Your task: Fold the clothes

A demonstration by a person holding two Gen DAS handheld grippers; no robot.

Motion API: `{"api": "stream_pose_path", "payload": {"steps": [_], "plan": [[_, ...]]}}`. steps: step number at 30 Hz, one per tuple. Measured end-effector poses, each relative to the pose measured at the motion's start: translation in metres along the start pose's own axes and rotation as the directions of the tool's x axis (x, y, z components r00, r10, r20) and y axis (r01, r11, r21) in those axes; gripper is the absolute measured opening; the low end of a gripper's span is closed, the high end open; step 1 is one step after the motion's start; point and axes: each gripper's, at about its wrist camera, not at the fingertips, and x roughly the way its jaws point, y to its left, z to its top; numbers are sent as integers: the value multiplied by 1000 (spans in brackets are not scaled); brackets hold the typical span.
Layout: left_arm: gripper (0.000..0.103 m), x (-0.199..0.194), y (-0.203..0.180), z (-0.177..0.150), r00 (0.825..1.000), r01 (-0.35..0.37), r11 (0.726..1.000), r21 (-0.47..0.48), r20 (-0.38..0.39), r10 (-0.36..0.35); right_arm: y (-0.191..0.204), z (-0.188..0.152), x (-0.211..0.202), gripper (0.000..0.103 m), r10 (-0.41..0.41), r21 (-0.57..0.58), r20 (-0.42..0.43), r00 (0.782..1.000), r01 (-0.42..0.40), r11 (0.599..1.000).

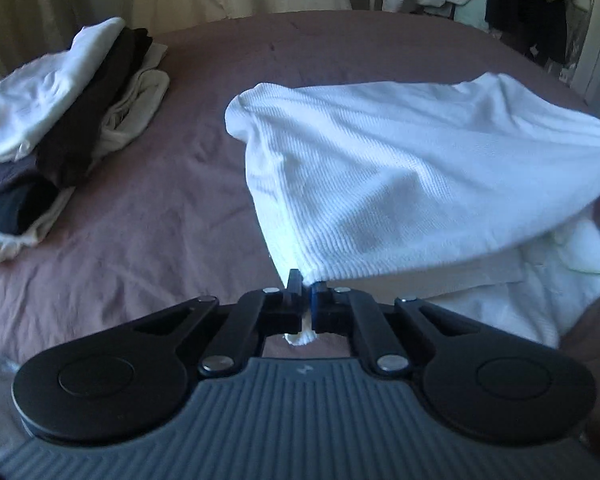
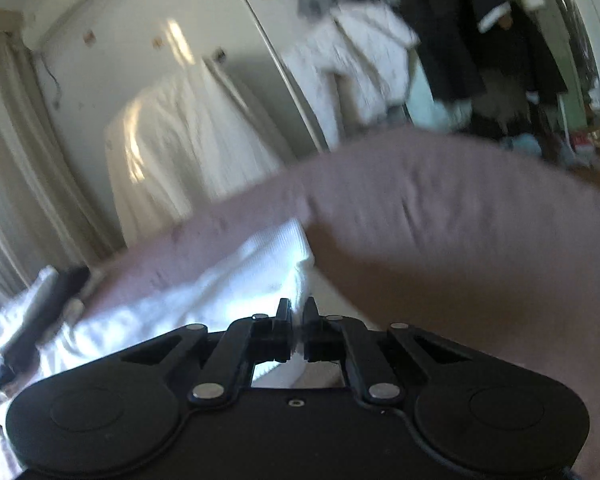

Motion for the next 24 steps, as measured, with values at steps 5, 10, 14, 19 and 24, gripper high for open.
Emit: {"api": "stream_pose_path", "payload": {"steps": [5, 10, 14, 19, 24], "plan": [[3, 26, -6, -25, 993, -15, 1000, -2, -118, 15, -6, -20, 19, 5, -140, -57, -125, 982, 133, 989], [3, 11, -14, -24, 994, -2, 997, 76, -110, 10, -2, -7, 10, 5, -121, -69, -28, 992, 119, 991], [3, 15, -14, -32, 991, 7, 997, 82, -134, 5, -10, -23, 20, 5, -170, -79, -90, 981, 164, 983], [4, 17, -15, -34, 988, 7, 995, 96, -157, 8, -5, -26, 11, 4, -174, -150, -34, 984, 167, 974], [4, 26, -16, -34, 984, 0, 996, 89, -177, 16, -14, -39, 22, 3, -239, -145, -109, 965, 222, 964]]}}
